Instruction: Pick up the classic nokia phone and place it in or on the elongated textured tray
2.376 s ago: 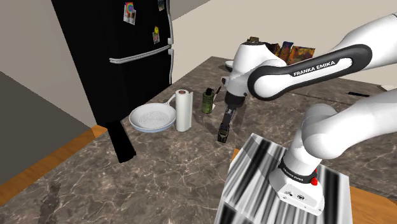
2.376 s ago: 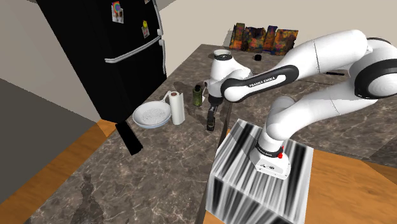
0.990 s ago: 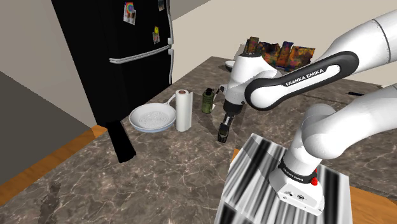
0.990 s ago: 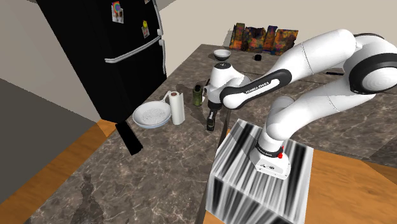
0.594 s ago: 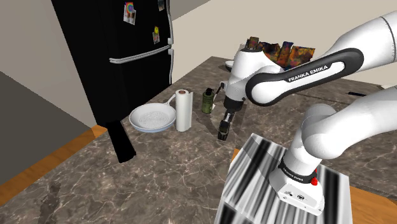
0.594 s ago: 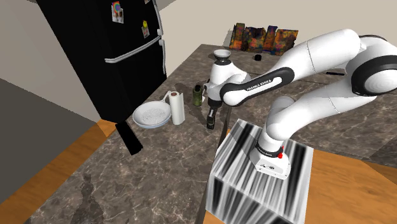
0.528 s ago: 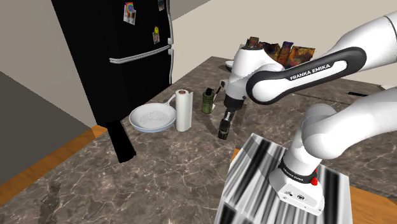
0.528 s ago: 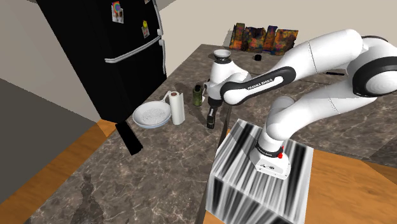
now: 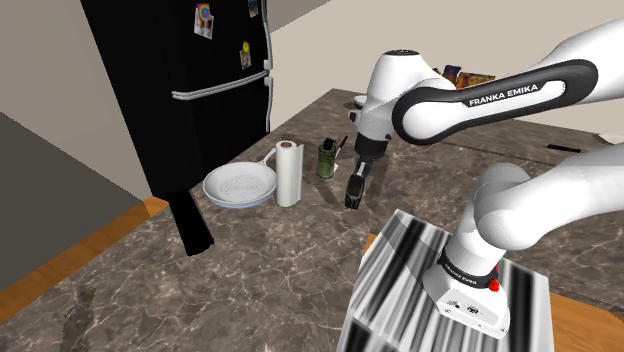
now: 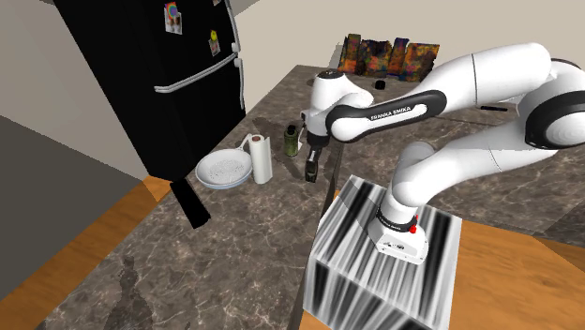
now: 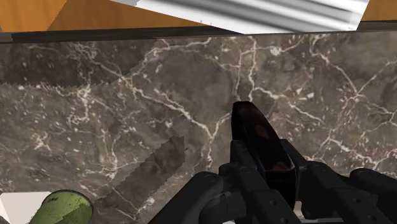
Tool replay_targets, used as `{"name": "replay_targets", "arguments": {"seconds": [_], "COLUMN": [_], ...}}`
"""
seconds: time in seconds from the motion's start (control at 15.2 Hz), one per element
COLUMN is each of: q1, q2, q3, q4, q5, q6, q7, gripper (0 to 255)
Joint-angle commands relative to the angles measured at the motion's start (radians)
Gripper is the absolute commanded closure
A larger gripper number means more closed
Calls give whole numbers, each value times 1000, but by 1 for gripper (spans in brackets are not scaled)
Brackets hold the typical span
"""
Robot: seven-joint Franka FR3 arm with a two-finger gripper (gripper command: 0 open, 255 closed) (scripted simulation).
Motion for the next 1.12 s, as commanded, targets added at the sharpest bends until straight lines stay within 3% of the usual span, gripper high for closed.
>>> {"name": "replay_targets", "arguments": {"seconds": [0.0,0.66,1.06], "q1": [-2,-7,2], "q2": [-13,-42,205], "q3": [-4,-16,74], "q4": [22,131,305], "q5": [-3,-15,8], "q6": [-35,-173,-96], "q7": [-1,-1,89], "gripper": [255,255,255]}}
